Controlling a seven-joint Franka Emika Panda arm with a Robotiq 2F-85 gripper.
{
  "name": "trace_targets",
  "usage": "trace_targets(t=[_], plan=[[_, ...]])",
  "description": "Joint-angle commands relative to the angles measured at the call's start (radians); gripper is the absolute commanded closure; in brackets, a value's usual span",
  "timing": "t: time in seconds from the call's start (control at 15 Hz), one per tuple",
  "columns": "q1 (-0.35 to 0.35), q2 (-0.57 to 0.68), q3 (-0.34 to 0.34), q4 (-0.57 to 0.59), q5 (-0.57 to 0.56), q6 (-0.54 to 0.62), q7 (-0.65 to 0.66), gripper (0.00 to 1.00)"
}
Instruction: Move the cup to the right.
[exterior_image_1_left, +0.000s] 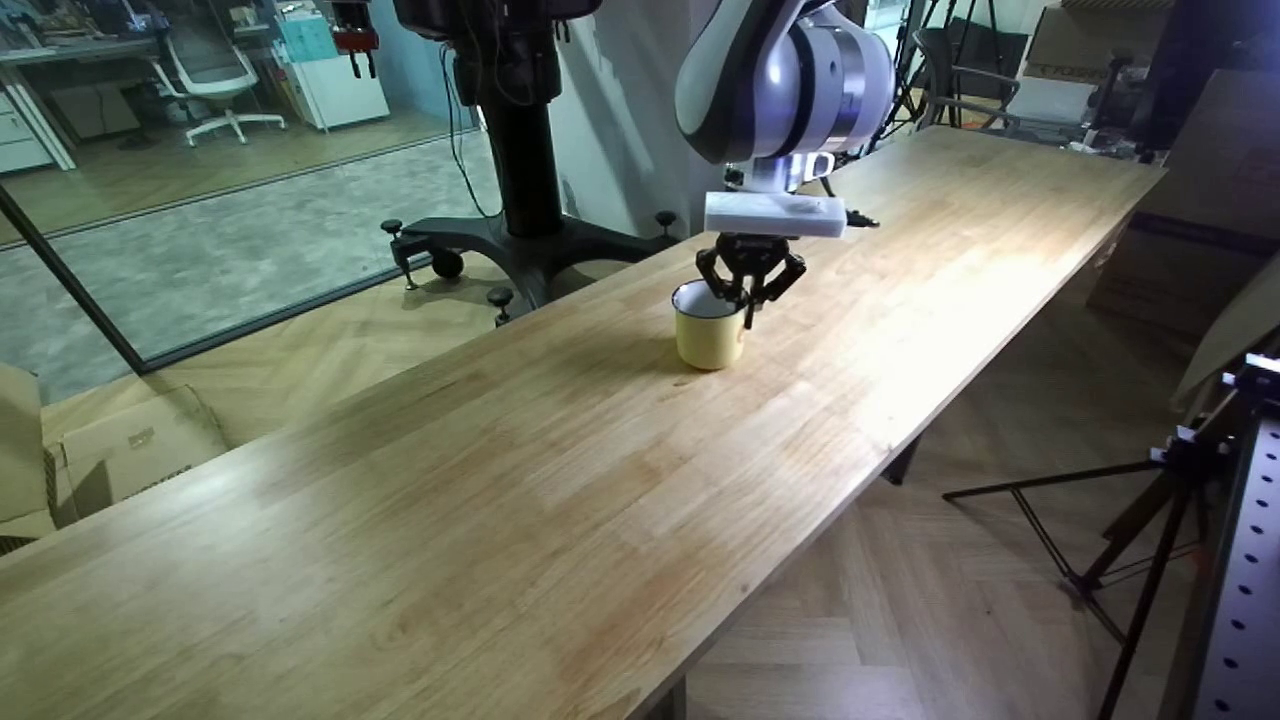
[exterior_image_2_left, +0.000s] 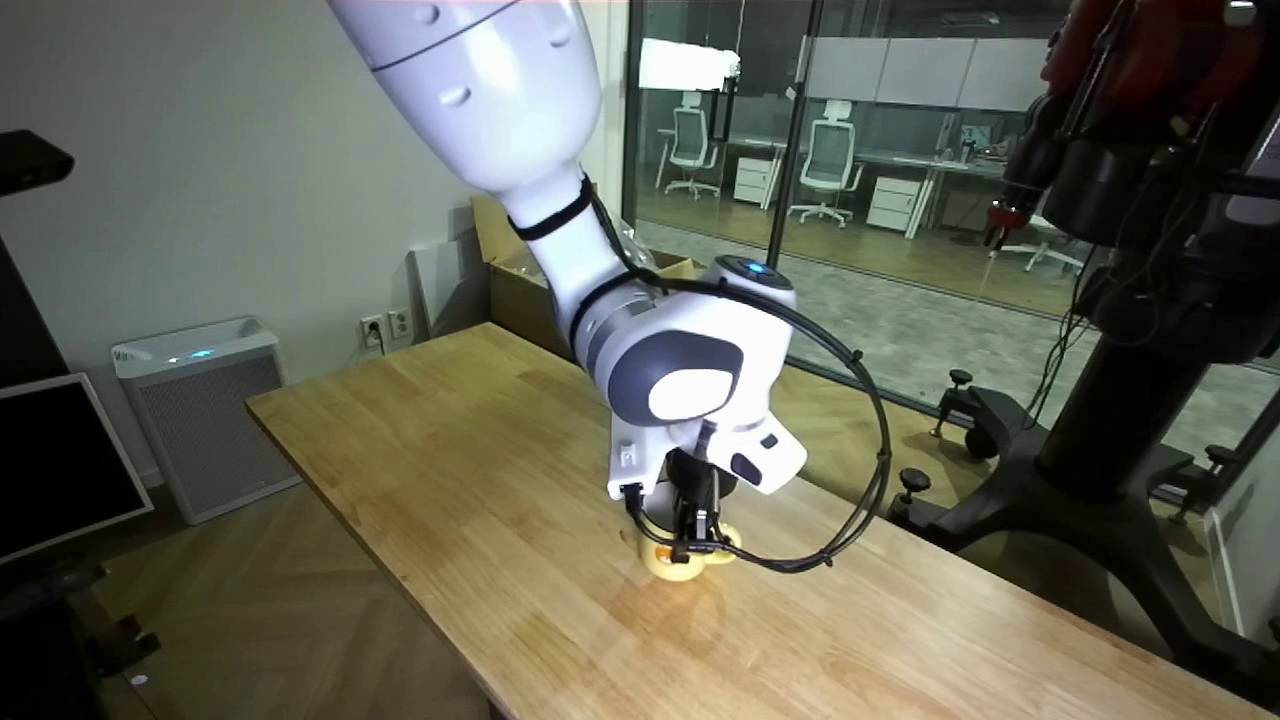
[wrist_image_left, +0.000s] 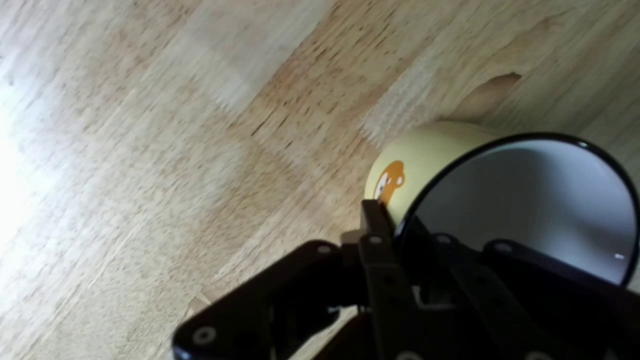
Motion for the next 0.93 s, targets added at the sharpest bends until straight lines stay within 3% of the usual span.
trace_targets(t=[0.0,0.07,0.13,0.2,0.87], plan=[[0.025,0.009,-0.022,0.037,0.004,-0.028,0.055,0.97],[0.027,0.009,-0.024,0.037,0.005,-0.029,0.06,0.97],[0.031,0.007,-0.026,0.035,0.004,-0.029,0.067,0.65],[0.034,0.004,-0.028,0.032,0.003,-0.026,0.072,0.64],[0.113,-0.077,-0.073,-0.03,-0.016,0.025,0.129,0.01]])
